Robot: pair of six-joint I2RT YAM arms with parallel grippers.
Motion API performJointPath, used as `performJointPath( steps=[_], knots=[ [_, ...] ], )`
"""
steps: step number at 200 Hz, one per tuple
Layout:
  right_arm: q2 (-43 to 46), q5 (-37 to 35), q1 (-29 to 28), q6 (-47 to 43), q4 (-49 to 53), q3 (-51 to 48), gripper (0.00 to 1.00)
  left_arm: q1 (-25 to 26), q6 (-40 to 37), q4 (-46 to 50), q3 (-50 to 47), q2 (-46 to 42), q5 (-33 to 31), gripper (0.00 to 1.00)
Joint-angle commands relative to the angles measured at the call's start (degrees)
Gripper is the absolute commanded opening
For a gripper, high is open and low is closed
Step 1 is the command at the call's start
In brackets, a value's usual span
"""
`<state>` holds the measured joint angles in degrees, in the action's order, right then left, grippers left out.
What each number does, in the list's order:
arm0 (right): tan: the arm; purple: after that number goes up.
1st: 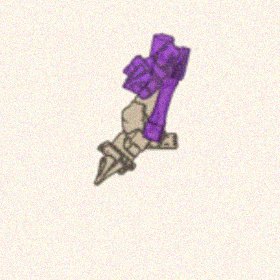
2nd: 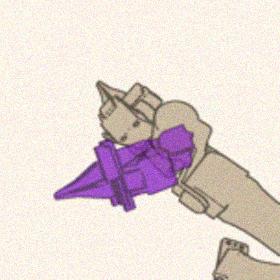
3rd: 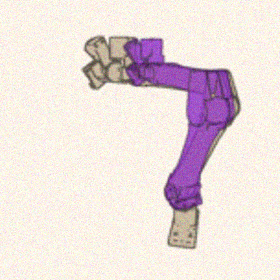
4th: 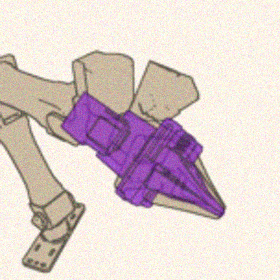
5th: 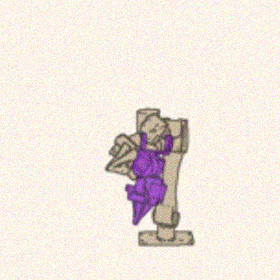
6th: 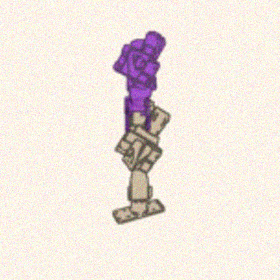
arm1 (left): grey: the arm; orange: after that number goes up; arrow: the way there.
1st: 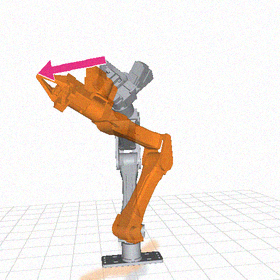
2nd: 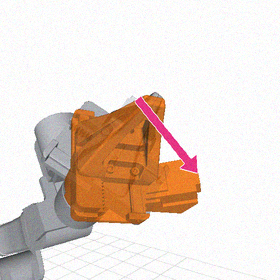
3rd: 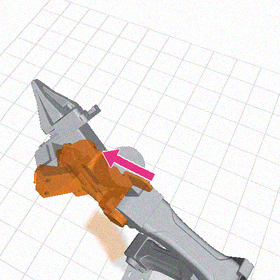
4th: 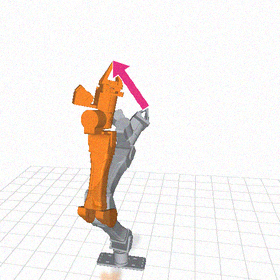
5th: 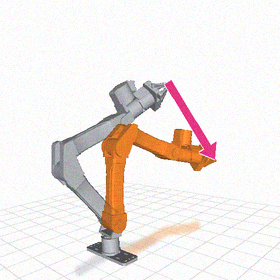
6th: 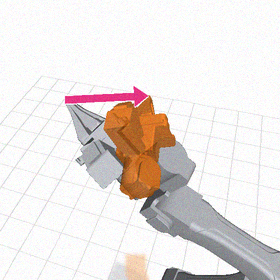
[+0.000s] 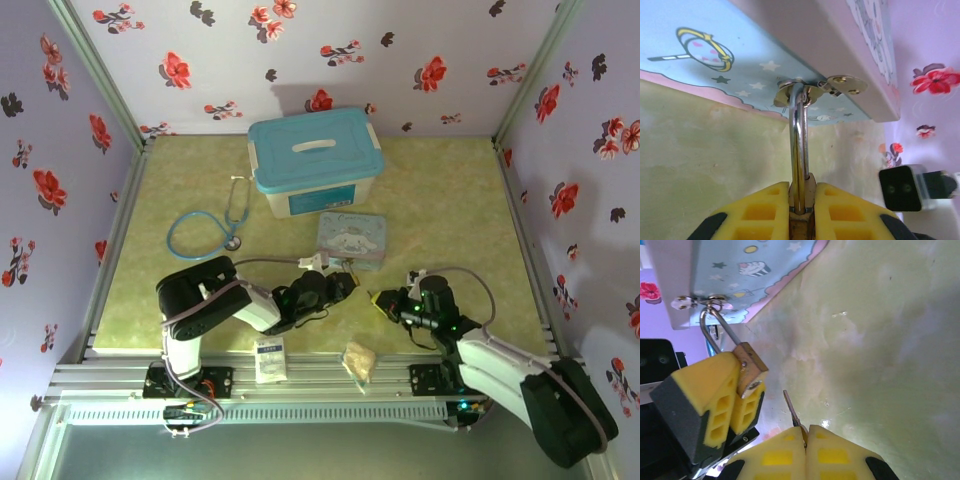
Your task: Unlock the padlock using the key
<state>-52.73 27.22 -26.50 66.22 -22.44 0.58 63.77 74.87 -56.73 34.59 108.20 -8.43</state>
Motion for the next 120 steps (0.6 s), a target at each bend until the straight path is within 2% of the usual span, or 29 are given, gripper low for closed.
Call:
performJointPath(
  steps=[1, 26, 53, 120],
  knots=[
    [-5.09, 2.87, 0.47, 1.84, -10.27, 0.38, 0.0, 0.3, 2.82, -9.25, 0.05, 1.78, -2.28, 0.0],
    [-11.63, 5.55, 0.57, 3.71, -18.6, 1.09, 0.0, 0.39, 2.61, -8.57, 0.55, 1.66, -2.17, 0.0],
    [-15.47, 6.65, 0.71, 4.51, -23.22, 1.66, 0.0, 0.39, 3.37, -8.84, 0.17, 1.31, -2.64, 0.0],
    [-17.63, 7.61, 1.67, 3.22, -23.28, 3.58, 0.0, 0.39, 5.75, -11.31, 0.74, 2.12, -2.6, 0.0]
  ],
)
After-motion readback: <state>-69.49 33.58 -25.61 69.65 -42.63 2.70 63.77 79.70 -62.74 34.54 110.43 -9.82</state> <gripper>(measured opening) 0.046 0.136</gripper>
